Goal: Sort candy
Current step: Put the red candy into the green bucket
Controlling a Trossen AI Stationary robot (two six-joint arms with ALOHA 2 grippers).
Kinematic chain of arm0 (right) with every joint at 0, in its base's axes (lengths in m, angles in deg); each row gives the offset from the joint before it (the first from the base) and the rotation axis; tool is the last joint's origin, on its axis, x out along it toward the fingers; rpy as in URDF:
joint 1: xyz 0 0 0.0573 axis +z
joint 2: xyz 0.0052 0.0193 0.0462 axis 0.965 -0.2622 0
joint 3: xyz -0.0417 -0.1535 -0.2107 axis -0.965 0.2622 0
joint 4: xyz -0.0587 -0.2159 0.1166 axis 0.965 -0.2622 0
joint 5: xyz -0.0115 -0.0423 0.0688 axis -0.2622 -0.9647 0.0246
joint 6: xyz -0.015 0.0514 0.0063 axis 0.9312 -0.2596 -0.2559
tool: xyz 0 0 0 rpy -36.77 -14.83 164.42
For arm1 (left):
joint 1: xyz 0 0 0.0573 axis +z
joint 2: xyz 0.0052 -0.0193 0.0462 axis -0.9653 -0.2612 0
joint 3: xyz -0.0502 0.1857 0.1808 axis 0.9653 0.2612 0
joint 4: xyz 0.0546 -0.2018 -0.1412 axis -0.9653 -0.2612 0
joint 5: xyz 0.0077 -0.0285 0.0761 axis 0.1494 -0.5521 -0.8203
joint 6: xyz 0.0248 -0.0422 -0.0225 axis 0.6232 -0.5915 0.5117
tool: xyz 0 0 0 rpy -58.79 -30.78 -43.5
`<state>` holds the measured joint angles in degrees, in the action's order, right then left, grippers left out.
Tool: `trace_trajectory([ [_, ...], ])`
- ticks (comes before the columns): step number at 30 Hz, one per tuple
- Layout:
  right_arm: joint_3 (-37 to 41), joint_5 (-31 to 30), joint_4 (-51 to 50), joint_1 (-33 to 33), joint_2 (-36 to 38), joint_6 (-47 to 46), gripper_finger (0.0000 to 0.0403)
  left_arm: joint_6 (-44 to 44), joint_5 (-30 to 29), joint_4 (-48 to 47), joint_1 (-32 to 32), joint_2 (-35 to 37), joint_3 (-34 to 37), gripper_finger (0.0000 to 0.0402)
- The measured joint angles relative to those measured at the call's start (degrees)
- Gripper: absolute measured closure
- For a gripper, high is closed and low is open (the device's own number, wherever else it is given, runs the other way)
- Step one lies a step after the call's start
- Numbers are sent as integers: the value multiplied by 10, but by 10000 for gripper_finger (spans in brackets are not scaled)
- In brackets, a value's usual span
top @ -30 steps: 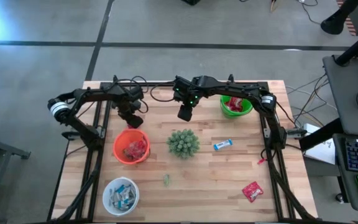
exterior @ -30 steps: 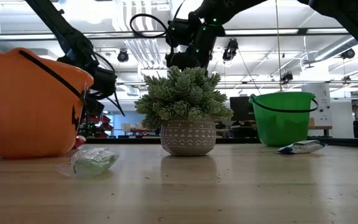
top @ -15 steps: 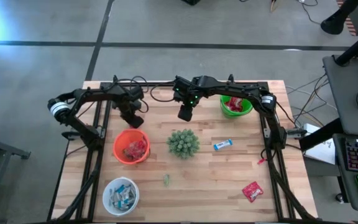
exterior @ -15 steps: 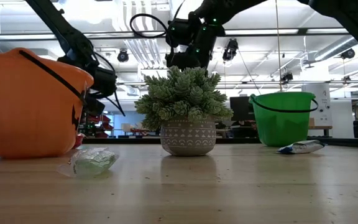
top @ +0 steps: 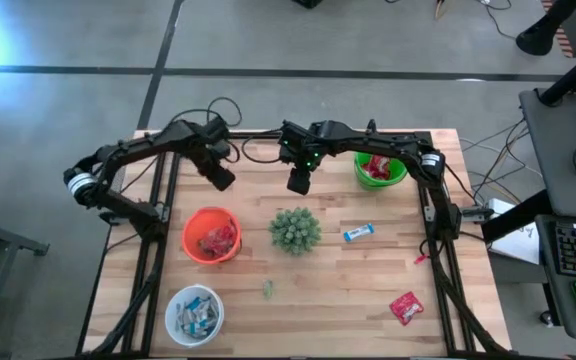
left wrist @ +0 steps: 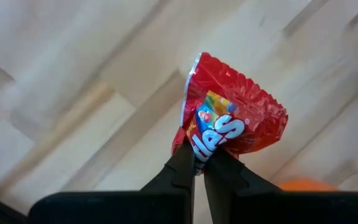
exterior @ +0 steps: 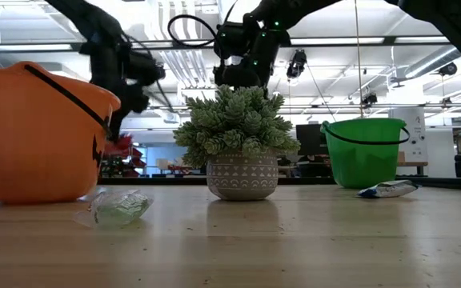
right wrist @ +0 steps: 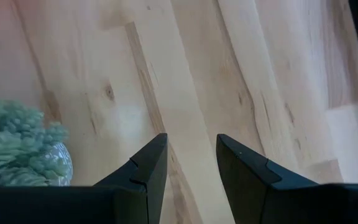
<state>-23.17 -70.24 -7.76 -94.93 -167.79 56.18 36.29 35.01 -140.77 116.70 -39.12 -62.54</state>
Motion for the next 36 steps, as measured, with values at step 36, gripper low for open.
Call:
trace_trajectory([
  [36, -152, 121, 269, 23, 0, -246, 272, 262, 31, -19, -3, 171, -89, 401],
])
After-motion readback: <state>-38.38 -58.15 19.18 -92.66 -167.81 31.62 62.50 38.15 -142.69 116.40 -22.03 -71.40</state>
